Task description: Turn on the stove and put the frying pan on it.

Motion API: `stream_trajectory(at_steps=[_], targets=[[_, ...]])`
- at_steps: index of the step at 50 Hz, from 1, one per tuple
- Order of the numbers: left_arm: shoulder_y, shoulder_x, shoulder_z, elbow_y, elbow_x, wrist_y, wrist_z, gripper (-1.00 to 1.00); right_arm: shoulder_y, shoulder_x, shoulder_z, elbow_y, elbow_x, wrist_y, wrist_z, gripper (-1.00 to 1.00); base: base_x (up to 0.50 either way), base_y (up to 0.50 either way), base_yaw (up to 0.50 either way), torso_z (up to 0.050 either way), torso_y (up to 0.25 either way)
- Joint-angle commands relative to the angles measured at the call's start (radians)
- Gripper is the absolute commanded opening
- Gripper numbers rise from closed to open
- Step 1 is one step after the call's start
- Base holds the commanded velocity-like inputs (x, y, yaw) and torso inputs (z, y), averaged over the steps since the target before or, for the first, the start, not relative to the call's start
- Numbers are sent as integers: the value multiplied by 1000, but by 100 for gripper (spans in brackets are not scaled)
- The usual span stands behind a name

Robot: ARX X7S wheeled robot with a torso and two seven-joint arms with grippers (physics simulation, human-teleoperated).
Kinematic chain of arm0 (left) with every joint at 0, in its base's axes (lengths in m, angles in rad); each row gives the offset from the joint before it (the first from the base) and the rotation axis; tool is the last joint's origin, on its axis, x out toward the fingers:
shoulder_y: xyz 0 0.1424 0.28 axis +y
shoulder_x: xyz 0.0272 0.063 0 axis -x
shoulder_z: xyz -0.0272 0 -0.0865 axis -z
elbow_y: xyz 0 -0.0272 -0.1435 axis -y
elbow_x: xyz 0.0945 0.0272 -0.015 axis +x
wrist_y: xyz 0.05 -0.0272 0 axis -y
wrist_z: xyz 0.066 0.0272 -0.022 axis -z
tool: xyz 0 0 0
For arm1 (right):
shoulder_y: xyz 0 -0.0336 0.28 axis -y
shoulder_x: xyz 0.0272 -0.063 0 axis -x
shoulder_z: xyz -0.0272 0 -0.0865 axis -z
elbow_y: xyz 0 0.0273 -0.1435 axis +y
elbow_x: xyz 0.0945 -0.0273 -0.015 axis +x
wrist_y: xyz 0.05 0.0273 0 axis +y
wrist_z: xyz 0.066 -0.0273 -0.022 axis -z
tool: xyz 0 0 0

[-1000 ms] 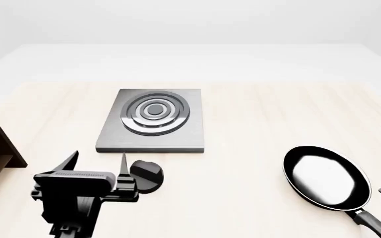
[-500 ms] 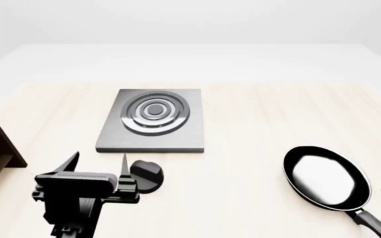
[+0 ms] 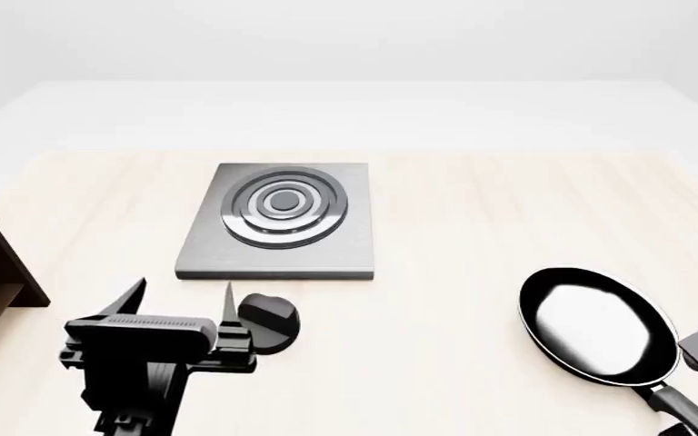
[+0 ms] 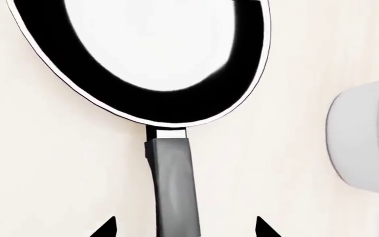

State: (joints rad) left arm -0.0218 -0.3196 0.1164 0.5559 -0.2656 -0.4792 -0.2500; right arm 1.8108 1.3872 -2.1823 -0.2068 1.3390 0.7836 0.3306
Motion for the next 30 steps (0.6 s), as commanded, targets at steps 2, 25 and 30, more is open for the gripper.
stream_trajectory(at_steps=[2, 25, 30], targets=[[-7, -5, 2, 7, -1, -11, -10, 100, -92, -51, -27, 70, 7, -92, 2, 100, 0, 0, 0, 0, 0], [-8, -7, 18, -2, 2, -5, -19, 100, -192, -45, -52, 131, 8, -190, 6, 100, 0, 0, 0, 0, 0], [-8, -9, 19, -5, 1, -2, -20, 100, -212, -48, -54, 142, 5, -218, 7, 100, 0, 0, 0, 0, 0]])
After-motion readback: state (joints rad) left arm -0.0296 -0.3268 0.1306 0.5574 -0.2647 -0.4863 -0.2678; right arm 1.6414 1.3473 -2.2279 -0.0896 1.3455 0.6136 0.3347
